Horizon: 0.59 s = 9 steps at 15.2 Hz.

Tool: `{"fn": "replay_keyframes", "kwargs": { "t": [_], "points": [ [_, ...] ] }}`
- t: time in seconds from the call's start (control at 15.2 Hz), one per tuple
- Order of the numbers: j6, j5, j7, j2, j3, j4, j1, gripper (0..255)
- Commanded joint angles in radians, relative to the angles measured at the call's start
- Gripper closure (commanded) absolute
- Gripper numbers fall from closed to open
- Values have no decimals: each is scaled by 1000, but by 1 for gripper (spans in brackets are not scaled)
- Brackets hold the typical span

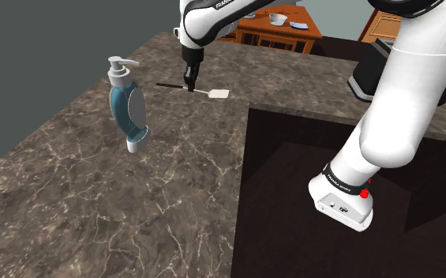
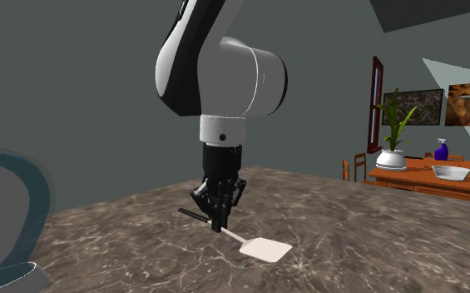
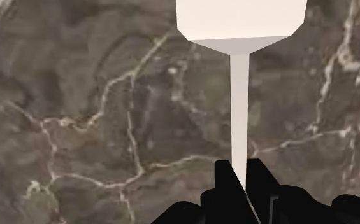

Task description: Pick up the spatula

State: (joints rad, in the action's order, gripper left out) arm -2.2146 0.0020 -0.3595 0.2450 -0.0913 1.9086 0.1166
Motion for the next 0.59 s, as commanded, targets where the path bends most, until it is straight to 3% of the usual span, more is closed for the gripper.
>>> {"fn": "replay_keyframes", "kwargs": {
  "t": [0.0, 0.53],
  "points": [
    [0, 0, 0, 0, 0, 0, 0, 255],
    [73, 3, -1, -32, -1, -41, -1, 255]
  ]
}}
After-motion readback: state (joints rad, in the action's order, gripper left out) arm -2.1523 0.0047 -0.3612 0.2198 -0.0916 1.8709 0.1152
